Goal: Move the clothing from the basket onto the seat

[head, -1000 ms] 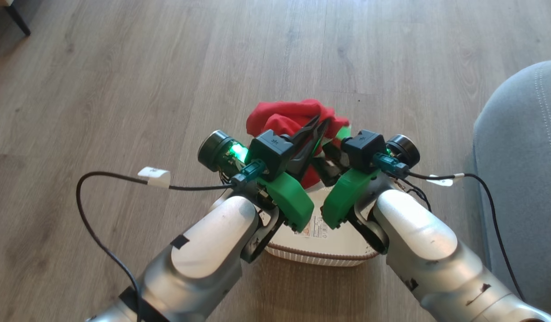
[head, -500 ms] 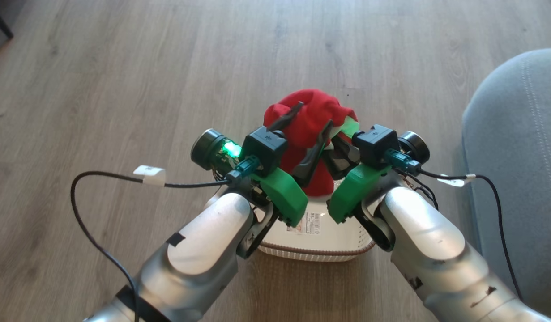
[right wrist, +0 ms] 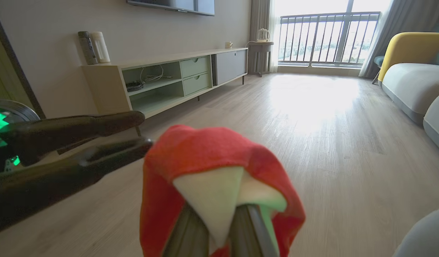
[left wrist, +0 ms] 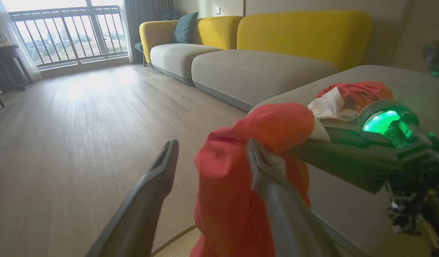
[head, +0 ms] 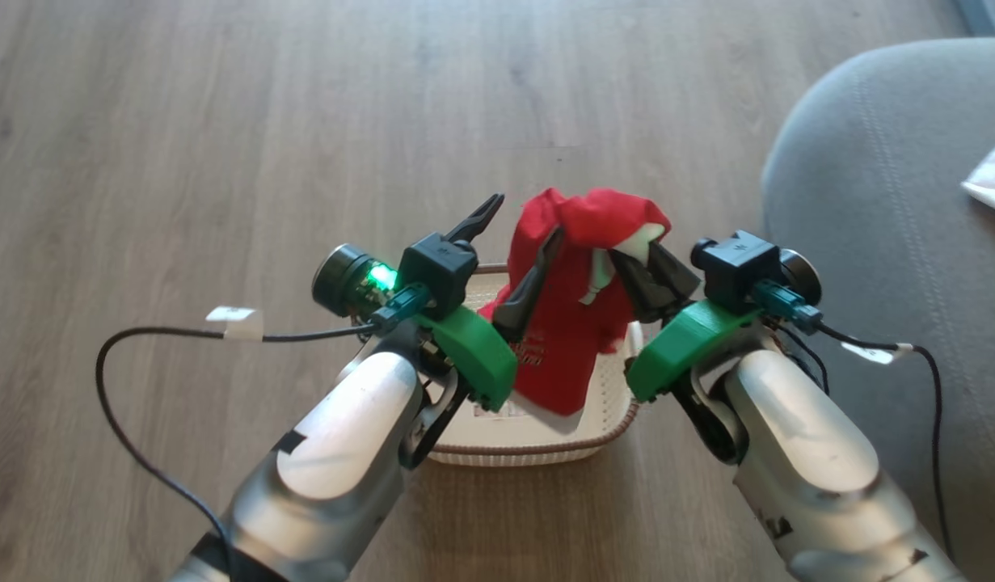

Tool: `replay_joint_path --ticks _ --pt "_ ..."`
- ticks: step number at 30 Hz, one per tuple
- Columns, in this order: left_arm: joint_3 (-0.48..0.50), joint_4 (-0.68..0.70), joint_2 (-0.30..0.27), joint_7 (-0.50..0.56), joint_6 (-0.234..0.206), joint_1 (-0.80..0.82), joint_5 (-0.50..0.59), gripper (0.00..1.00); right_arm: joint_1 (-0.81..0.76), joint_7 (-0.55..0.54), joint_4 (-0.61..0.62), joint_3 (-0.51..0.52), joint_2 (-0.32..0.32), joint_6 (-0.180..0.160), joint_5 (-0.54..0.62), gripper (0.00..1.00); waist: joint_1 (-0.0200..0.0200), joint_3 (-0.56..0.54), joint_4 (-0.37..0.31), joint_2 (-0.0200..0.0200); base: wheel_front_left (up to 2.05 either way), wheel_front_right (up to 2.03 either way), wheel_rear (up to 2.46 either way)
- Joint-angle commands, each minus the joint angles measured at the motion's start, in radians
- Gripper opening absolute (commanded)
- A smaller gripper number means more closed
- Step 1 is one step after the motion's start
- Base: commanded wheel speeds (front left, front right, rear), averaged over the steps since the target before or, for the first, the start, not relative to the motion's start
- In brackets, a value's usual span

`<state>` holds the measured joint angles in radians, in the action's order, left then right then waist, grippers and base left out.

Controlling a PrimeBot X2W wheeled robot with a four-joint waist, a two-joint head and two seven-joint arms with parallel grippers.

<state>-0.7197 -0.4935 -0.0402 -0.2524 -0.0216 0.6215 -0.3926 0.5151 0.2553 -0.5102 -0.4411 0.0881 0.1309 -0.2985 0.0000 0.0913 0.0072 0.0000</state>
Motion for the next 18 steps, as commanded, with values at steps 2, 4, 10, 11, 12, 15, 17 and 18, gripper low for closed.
replay_joint_path --ticks 2,4,10,11,12,15,17,18 --pt "0.051 0.02 -0.013 -0.009 0.009 0.017 0.01 1.0 -0.007 0.006 0.047 0.01 -0.006 0.0 0.006 0.0 0.0 -0.004 -0.042 0.0 0.0 0.0 0.0" --pt "0.066 0.018 -0.014 -0.009 0.021 0.005 0.018 1.0 -0.02 0.006 0.066 0.025 -0.003 0.0 0.008 0.0 0.0 -0.007 -0.071 0.0 0.0 0.0 0.0" --pt "0.112 0.023 -0.025 -0.009 0.052 -0.04 0.046 1.0 -0.048 0.006 0.122 0.054 -0.001 0.0 0.008 0.0 0.0 -0.019 -0.178 0.0 0.0 0.0 0.0" --pt "0.119 0.024 -0.026 -0.009 0.057 -0.047 0.051 1.0 -0.051 0.006 0.131 0.056 -0.001 0.0 0.009 0.0 0.0 -0.02 -0.196 0.0 0.0 0.0 0.0" --pt "0.129 0.026 -0.027 -0.009 0.06 -0.055 0.054 1.0 -0.053 0.006 0.138 0.054 -0.002 0.0 0.008 0.0 0.0 -0.021 -0.22 0.0 0.0 0.0 0.0" --pt "0.151 0.034 -0.027 -0.009 0.069 -0.075 0.064 1.0 -0.056 0.006 0.158 0.057 0.0 0.0 0.003 0.0 0.0 -0.019 -0.28 0.0 0.0 0.0 0.0" --pt "0.17 0.046 -0.026 -0.009 0.078 -0.088 0.08 1.0 -0.06 0.006 0.176 0.056 0.0 0.0 -0.002 0.0 0.0 -0.017 -0.341 0.0 0.0 0.0 0.0" --pt "0.173 0.049 -0.025 -0.009 0.083 -0.092 0.084 1.0 -0.062 0.006 0.182 0.058 0.0 0.0 -0.003 0.0 0.0 -0.017 -0.358 0.0 0.0 0.0 0.0"
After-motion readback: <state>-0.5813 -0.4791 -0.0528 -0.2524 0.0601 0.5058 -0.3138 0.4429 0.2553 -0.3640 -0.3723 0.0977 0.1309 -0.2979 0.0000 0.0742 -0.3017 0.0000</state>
